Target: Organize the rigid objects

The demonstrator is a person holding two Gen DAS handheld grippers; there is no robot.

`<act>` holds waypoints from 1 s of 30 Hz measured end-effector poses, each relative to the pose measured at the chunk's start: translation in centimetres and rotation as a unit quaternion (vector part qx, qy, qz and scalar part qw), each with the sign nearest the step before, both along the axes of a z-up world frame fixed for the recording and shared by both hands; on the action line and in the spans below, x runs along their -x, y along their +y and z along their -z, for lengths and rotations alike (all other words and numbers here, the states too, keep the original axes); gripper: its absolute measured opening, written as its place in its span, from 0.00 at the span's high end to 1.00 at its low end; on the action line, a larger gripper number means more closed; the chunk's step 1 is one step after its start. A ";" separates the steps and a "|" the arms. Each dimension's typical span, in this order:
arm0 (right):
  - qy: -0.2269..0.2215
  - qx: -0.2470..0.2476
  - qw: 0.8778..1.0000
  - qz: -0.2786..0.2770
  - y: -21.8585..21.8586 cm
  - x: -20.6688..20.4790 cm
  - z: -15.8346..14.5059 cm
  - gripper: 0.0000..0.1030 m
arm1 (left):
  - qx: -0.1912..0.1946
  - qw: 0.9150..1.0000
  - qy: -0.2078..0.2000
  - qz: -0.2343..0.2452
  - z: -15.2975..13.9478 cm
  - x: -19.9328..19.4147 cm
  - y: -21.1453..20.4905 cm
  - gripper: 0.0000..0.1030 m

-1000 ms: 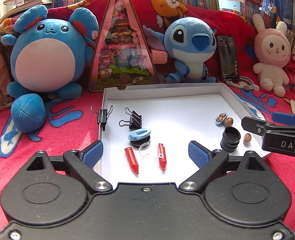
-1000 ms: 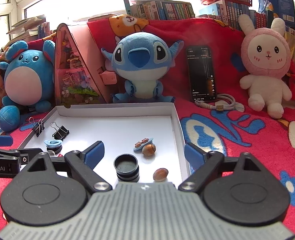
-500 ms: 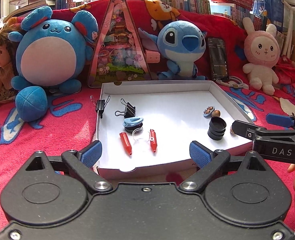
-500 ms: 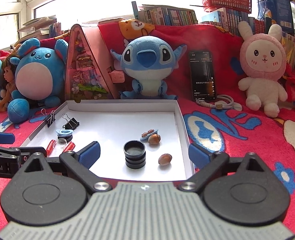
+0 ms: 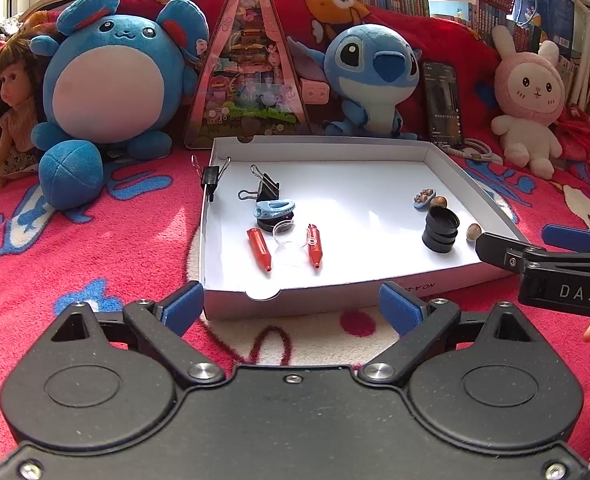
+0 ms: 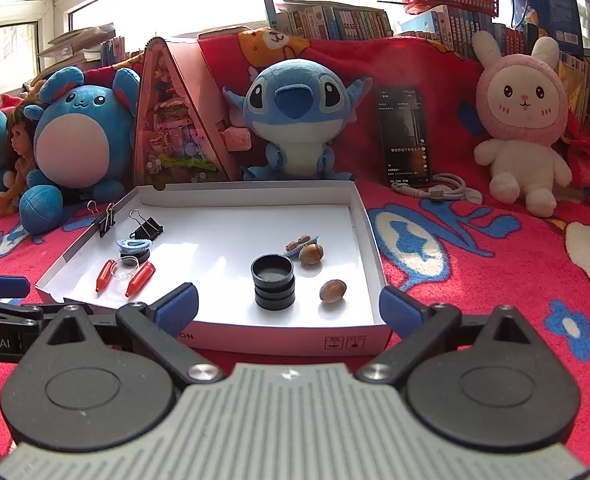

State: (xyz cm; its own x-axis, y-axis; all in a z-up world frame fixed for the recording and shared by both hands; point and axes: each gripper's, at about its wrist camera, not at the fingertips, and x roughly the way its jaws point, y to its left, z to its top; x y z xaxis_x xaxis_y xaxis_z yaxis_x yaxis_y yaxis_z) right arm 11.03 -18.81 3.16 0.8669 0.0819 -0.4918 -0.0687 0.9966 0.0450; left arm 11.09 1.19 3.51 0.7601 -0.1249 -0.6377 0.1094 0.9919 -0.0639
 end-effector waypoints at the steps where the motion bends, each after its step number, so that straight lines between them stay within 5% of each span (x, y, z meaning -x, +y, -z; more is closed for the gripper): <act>1: 0.001 -0.001 1.000 0.001 -0.1 0.0 0.1 0.02 | 0.000 1.000 0.001 0.000 0.1 0.0 0.0 0.09; 20: 0.025 0.001 1.000 0.010 0.2 0.5 2.6 0.00 | -0.010 1.000 0.021 -0.014 3.4 0.4 -0.6 0.09; 30: 0.043 0.012 0.999 0.026 0.3 0.2 4.1 0.00 | -0.025 0.999 0.001 -0.025 4.4 0.5 -1.2 0.06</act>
State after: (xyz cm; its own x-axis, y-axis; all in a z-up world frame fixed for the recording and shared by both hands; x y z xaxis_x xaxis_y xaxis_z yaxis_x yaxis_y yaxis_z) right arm 10.78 -18.49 -0.97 0.8247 0.0250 -0.5650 -0.0131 0.9996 0.0252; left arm 10.60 -0.03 -0.90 0.7633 -0.0555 -0.6436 0.0598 0.9981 -0.0151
